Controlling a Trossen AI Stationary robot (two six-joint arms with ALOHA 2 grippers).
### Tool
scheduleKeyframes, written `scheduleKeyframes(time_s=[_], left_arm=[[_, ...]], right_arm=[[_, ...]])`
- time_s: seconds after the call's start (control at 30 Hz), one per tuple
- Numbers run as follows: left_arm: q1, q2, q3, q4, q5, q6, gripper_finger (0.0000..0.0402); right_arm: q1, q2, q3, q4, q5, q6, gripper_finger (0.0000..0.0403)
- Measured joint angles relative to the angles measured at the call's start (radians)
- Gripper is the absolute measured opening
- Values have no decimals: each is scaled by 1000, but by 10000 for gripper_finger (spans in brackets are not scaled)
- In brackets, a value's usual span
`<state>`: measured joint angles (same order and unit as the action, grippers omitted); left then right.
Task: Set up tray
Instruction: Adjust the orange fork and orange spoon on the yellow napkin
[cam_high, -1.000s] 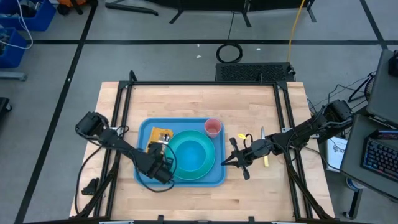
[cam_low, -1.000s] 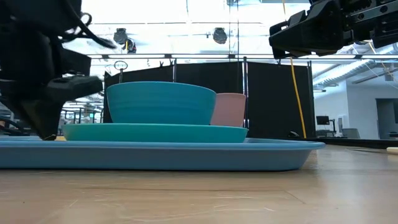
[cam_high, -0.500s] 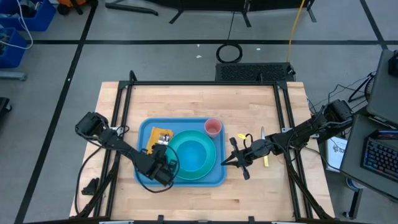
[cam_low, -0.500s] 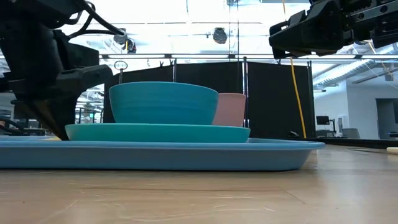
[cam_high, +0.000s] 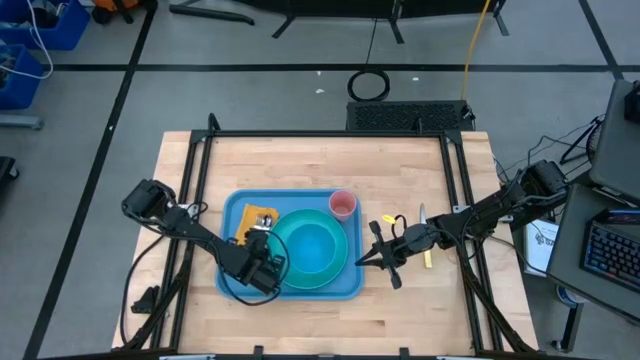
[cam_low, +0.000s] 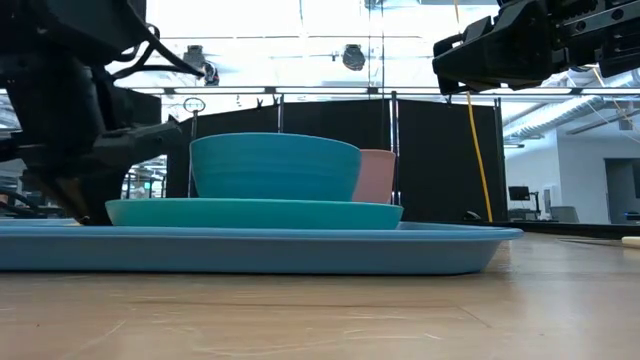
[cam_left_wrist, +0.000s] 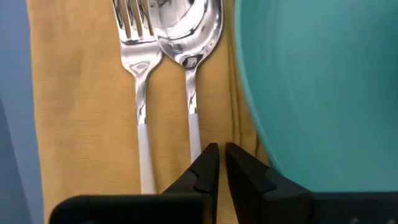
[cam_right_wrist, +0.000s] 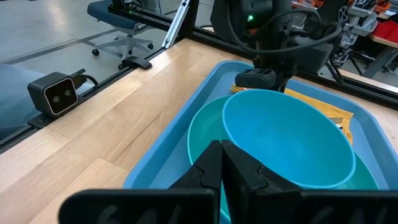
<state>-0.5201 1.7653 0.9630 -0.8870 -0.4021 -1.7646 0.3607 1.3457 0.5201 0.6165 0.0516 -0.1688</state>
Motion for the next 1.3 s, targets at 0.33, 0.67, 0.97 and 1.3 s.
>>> scheduleKeyframes(time_s=[0.33,0.67,0.97,1.3], left_arm=[[-12,-1,-14,-2,-9,-17,35],[-18,0,-16,-57,16,-79,35],[-24,0,-19,-139,60,-255,35],[-31,1,-22,43,-76,-199,35]], right_arm=[[0,0,0,0,0,0,0],[0,0,0,0,0,0,0],[0,0,0,0,0,0,0],[0,0,0,0,0,0,0]])
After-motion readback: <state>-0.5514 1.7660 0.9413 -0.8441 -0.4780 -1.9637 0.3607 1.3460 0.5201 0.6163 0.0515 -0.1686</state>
